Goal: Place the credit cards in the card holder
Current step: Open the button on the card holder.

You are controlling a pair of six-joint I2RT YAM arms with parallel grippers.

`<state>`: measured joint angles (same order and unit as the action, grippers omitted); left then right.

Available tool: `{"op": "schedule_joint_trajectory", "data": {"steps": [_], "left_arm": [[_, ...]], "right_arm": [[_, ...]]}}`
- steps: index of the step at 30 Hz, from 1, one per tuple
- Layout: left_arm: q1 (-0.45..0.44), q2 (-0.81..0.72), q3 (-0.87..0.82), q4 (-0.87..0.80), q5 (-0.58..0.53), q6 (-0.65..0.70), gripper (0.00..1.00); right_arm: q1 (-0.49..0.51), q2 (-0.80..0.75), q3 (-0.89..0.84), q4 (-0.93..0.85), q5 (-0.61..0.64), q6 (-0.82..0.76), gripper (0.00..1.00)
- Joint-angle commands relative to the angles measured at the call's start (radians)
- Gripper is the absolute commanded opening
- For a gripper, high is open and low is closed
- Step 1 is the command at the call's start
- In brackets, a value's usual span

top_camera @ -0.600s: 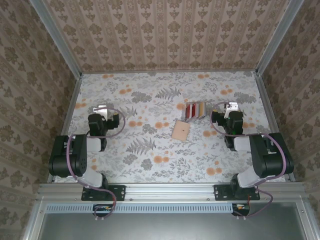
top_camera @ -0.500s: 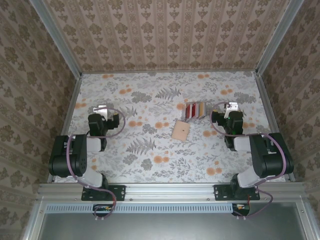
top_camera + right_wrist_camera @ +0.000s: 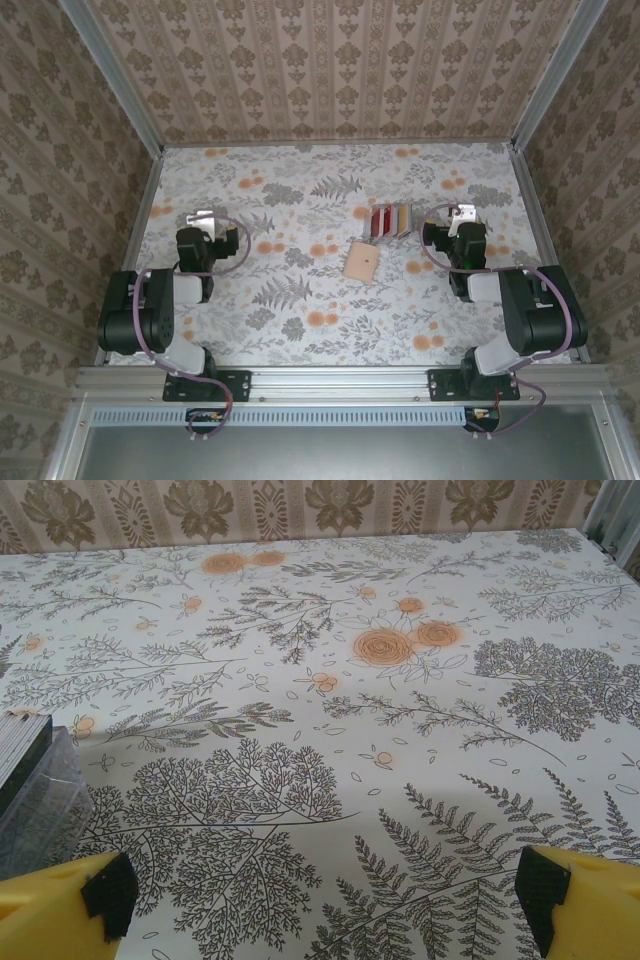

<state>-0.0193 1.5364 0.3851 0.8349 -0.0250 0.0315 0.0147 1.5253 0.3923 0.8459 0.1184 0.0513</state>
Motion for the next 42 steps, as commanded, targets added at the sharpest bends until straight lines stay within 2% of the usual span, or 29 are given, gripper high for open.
{"op": "schedule_joint_trajectory", "data": {"steps": [1, 20, 22, 24, 26, 30, 32, 35, 39, 42], "left_arm": [[-0.001, 0.001, 0.023, 0.013, 0.010, 0.024, 1.00], [0.001, -0.003, 0.019, 0.023, 0.013, 0.026, 1.00], [-0.008, -0.045, 0.023, -0.012, 0.008, 0.035, 1.00], [-0.022, -0.132, 0.060, -0.171, -0.017, 0.032, 1.00], [-0.021, -0.217, 0.134, -0.383, -0.026, -0.011, 1.00], [-0.012, -0.303, 0.304, -0.744, -0.057, -0.242, 1.00], [0.002, -0.315, 0.405, -0.915, 0.039, -0.288, 1.00], [0.006, -0.321, 0.489, -1.043, 0.180, -0.330, 1.00], [0.006, -0.323, 0.551, -1.200, 0.353, -0.352, 1.00], [0.000, -0.340, 0.566, -1.307, 0.416, -0.363, 1.00]], "right_arm": [[-0.001, -0.002, 0.018, -0.002, -0.019, -0.005, 1.00], [0.001, -0.007, 0.012, 0.008, -0.018, -0.004, 1.00], [0.006, -0.066, 0.016, -0.049, -0.004, -0.006, 1.00], [0.006, -0.188, 0.057, -0.229, 0.040, 0.032, 1.00], [-0.014, -0.293, 0.126, -0.462, 0.022, 0.107, 1.00], [-0.032, -0.398, 0.201, -0.685, -0.093, 0.192, 1.00], [-0.034, -0.431, 0.236, -0.790, -0.178, 0.243, 1.00], [-0.033, -0.459, 0.257, -0.877, -0.305, 0.342, 1.00], [-0.010, -0.477, 0.277, -0.993, -0.483, 0.416, 0.89], [0.057, -0.511, 0.277, -1.128, -0.516, 0.404, 0.86]]}}
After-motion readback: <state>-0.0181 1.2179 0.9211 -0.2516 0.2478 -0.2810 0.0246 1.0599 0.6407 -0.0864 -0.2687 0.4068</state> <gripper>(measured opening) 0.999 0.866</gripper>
